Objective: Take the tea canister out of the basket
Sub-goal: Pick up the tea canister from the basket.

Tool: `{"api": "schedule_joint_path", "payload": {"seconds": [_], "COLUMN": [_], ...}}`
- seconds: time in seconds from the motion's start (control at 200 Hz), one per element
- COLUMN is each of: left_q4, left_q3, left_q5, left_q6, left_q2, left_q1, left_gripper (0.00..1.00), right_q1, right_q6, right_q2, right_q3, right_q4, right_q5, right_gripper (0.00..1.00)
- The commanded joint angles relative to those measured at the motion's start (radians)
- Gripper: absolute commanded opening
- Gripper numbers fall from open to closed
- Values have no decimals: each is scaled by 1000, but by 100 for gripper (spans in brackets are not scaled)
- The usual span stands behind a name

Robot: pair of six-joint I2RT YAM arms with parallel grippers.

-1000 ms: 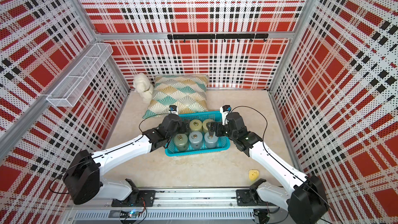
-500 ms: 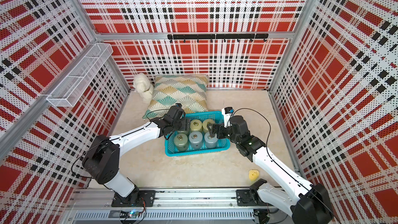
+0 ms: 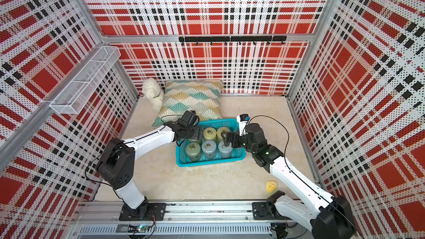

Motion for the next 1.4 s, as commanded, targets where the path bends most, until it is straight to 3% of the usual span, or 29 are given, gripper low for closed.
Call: {"api": "schedule_joint_path", "payload": {"seconds": [0.0,0.301,0.671,1.012,1.122,1.233,1.398], "left_q4": [-85,-106,-108,-134,-138,-152,-181], "left_q3": [8,26,54,55,62,83,127], "left_q5": [-6,-17,-5,6,3,33,8], "left_q6": [26,27,43,62,59,53,38], "left_q2": [3,33,113,158,149,133,100], "left_q1": [-13,-7,11,20,20,18,-7], "left_gripper": [92,93,99,98,90,70,71], "right_q1": [8,7,21,27,26,27,27], "right_q6": [6,5,-14,-11,-11,-9,-5], "right_q2": [-8,-21,-9,1,-1,6,13], "right_q3": [0,-5,-12,-13,-15,-16,-18], "right_q4": [5,11,76,70,70,71,76], "right_q5": [13,-29,-225,-203,-193,-189,-189], "right_gripper": [100,100,100,100,100,100,100]}}
